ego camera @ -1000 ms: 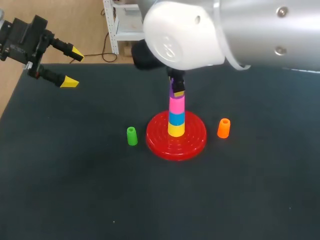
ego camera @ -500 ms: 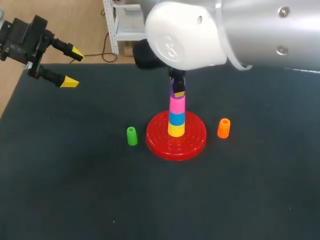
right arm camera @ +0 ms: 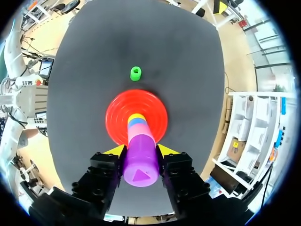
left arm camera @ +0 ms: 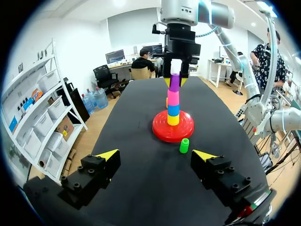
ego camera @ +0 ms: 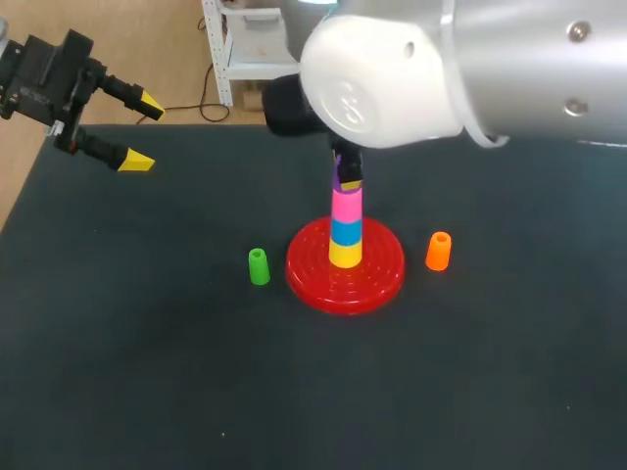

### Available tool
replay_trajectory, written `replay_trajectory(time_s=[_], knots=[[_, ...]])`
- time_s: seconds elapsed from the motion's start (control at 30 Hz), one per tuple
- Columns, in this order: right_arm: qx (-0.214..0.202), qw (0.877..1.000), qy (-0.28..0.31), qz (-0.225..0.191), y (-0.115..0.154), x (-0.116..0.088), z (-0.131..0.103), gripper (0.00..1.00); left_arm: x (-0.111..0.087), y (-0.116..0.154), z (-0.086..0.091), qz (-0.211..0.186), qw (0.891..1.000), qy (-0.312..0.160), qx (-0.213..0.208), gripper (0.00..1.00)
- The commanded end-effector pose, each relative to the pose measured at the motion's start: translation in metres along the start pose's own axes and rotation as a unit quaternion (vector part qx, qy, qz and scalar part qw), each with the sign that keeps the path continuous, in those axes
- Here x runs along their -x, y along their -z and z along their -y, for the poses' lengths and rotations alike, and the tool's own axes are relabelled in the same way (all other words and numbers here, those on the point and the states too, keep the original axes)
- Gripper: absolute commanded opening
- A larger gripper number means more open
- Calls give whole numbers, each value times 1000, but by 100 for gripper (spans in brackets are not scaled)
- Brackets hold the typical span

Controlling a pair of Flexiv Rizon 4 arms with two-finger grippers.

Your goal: Pick up and stack the cylinders on the red base in this order: pink,purple,orange,green

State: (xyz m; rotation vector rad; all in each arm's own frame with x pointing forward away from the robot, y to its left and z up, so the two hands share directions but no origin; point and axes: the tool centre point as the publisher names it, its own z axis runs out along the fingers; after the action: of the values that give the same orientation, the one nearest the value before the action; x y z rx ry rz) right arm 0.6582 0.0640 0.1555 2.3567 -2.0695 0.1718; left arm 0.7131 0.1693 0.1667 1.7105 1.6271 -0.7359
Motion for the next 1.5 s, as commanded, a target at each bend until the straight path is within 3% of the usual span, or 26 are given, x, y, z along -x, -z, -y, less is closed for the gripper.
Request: replay_trajectory(time_s=[0.03,0.5,1.5], knots=[[-4,1000,1,3,-2,-1,-1,0,-1,0,0,0,1000,-1,0,100],[-8,1000,0,12,12,-1,6,0,-1,0,0,0,1000,-1,0,100],[13,1000,-4,13,-10,0,-3,0,-1,0,0,0,1000,-1,0,100]])
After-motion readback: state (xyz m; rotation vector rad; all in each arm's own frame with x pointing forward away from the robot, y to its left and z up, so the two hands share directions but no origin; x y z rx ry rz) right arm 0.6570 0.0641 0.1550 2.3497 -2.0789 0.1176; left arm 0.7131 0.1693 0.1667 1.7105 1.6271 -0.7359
